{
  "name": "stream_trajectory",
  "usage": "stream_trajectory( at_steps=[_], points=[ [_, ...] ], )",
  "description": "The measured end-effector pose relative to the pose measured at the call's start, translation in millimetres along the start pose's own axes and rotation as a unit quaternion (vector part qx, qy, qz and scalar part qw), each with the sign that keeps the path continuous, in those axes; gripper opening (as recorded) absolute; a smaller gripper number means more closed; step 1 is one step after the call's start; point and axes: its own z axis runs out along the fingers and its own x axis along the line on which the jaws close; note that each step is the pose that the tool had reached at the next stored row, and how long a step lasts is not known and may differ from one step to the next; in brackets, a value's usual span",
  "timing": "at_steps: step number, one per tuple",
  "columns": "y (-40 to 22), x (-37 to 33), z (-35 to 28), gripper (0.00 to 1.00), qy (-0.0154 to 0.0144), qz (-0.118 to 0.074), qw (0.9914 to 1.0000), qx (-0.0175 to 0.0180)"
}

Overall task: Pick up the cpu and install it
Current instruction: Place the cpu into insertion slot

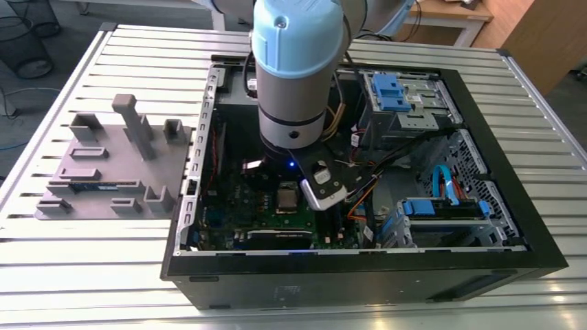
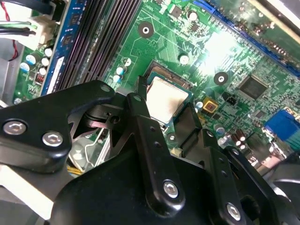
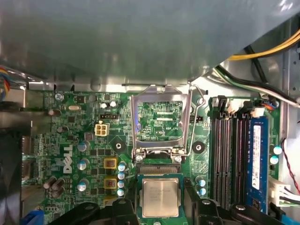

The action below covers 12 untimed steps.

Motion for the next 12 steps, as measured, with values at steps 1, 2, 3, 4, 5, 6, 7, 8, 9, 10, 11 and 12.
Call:
stream_trajectory(
  at_steps=[1, 2, 3, 4, 5, 6, 7, 8, 9, 10, 11, 12],
  points=[
    [-0.3, 0.1, 1.3, 0.47, 0.0000, 0.000, 1.00000, 0.0000],
    [-0.4, 0.1, 2.5, 0.47, 0.0000, 0.000, 1.00000, 0.0000],
    [-0.5, 0.2, 3.6, 0.47, 0.0000, 0.000, 1.00000, 0.0000],
    [-0.5, 0.2, 4.6, 0.47, 0.0000, 0.000, 1.00000, 0.0000],
    [-0.5, 0.2, 5.7, 0.47, 0.0000, 0.000, 1.00000, 0.0000],
    [-0.6, 0.3, 7.0, 0.47, 0.0000, 0.000, 1.00000, 0.0000],
    [-0.6, 0.3, 8.1, 0.47, 0.0000, 0.000, 1.00000, 0.0000],
    [-0.6, 0.3, 9.0, 0.47, 0.0000, 0.000, 1.00000, 0.0000],
    [-0.6, 0.4, 9.8, 0.47, 0.0000, 0.000, 1.00000, 0.0000],
    [-0.7, 0.4, 10.2, 0.47, 0.0000, 0.000, 1.00000, 0.0002],
    [-0.7, 0.4, 10.3, 0.47, 0.0001, 0.000, 1.00000, 0.0002],
    [-0.7, 0.4, 10.3, 0.47, 0.0001, 0.000, 1.00000, 0.0002]
  ],
)
